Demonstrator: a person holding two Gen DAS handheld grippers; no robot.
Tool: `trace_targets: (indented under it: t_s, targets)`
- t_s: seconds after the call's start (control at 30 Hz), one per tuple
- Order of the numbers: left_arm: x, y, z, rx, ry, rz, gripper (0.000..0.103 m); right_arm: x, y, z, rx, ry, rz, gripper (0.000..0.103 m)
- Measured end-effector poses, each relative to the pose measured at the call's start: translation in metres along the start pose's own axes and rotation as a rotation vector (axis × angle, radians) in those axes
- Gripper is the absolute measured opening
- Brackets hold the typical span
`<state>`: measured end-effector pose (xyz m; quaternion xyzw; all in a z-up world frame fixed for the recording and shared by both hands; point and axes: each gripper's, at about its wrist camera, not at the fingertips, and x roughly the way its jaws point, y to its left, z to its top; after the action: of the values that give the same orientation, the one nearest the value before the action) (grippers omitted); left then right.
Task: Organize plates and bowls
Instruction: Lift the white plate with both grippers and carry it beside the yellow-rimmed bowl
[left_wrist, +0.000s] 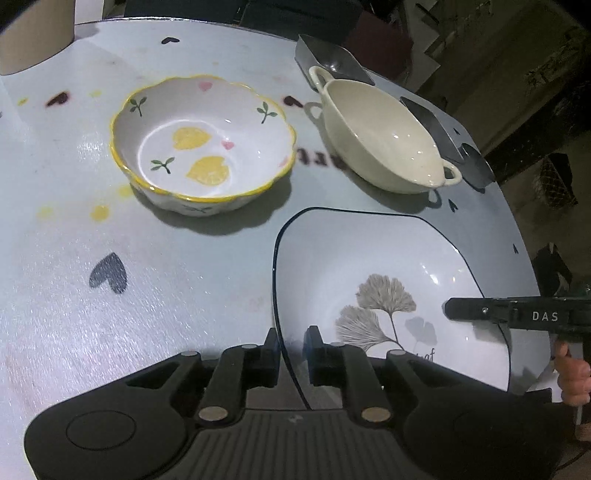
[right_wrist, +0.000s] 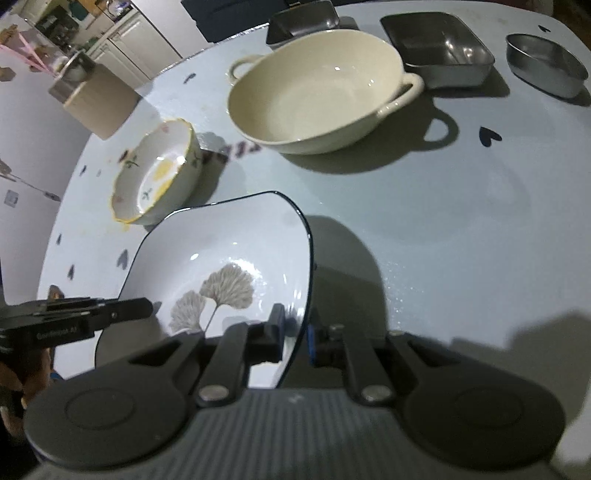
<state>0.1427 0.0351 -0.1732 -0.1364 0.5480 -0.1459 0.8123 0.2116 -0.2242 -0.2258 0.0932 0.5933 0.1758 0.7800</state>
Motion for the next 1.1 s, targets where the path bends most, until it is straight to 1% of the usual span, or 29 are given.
trace_targets:
  t_s: [0.13, 0.4, 0.5, 0.6, 0.77, 1.1]
  targets:
    - [0.002, 0.004, 0.003, -0.021, -0.008, 0.013, 0.016, 0.007, 0.004, 0.004, -0.006, -0.005, -0.003, 0.013]
    - [0.002, 0.008, 0.009, -0.004, -0.043, 0.034, 0.017, 0.004, 0.014, 0.009, -0.010, -0.019, -0.011, 0.013]
    - [0.005, 0.010, 0.010, -0.016, -0.035, 0.036, 0.018, 0.007, 0.018, 0.013, -0.005, -0.029, -0.018, 0.013]
    - [0.009, 0.008, 0.009, 0.002, -0.021, 0.048, 0.019, 0.006, 0.022, 0.014, -0.029, -0.041, -0.034, 0.013]
    - [0.013, 0.005, 0.007, 0.035, 0.007, 0.051, 0.019, 0.009, 0.021, 0.015, -0.054, -0.035, -0.047, 0.012]
    - [0.012, 0.001, 0.006, 0.077, 0.006, 0.060, 0.018, 0.017, 0.018, 0.015, -0.030, -0.012, -0.045, 0.013]
